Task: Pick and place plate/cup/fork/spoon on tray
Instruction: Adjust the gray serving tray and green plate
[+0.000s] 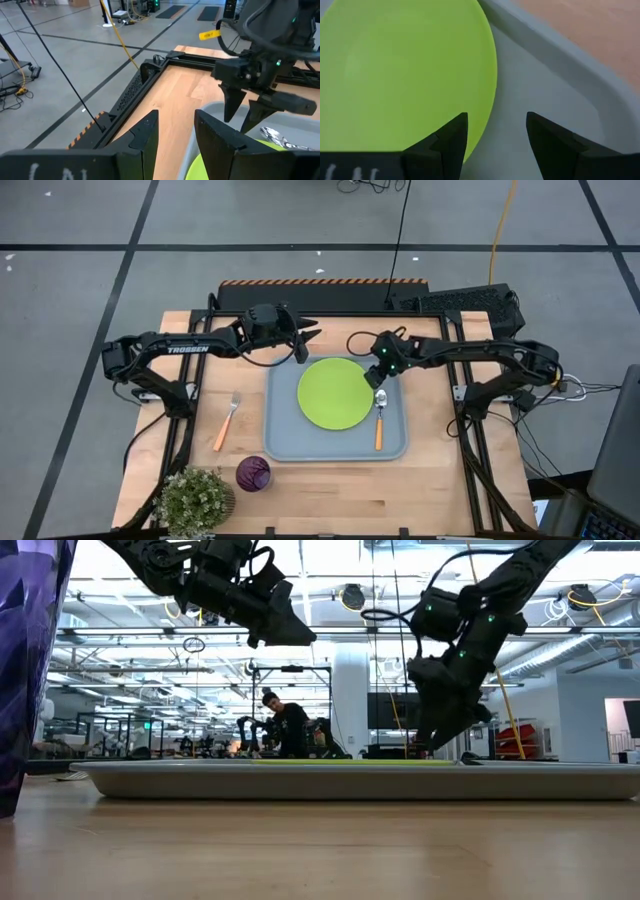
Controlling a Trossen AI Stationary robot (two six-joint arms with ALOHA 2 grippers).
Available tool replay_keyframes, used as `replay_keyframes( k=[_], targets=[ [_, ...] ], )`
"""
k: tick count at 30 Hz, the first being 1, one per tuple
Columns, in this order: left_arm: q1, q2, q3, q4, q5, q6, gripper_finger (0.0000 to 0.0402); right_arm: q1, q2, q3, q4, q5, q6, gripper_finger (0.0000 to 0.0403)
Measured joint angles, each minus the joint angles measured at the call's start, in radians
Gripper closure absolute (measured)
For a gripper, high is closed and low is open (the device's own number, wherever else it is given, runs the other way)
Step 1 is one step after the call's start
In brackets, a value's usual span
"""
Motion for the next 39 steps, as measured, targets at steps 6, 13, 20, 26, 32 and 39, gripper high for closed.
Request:
replay_keyframes(
  k=[6, 13, 20, 26, 32, 39],
  targets=[
    [0.0, 0.0, 0.0, 0.0, 0.0, 0.0, 0.0273, 0.0, 0.064, 0.0, 0.003, -0.001, -0.016, 0.0209],
    [0.0, 0.0, 0.0, 0.0, 0.0, 0.006, 0.0273, 0.003, 0.077, 0.0, 0.042, -0.007, -0.005, 0.0209],
    [0.0, 0.0, 0.0, -0.001, 0.0, 0.007, 0.0273, 0.034, 0.077, 0.0, 0.076, -0.034, 0.023, 0.0209],
    [0.0, 0.0, 0.0, -0.001, 0.001, 0.005, 0.0273, 0.05, 0.077, 0.0, 0.058, -0.015, 0.026, 0.0209],
    [0.0, 0.0, 0.0, -0.001, 0.0, -0.002, 0.0273, 0.057, 0.077, 0.0, 0.054, -0.006, 0.033, 0.0213],
    [0.0, 0.0, 0.0, -0.001, 0.0, -0.002, 0.0273, 0.066, 0.077, 0.0, 0.057, -0.005, 0.033, 0.025]
  ],
)
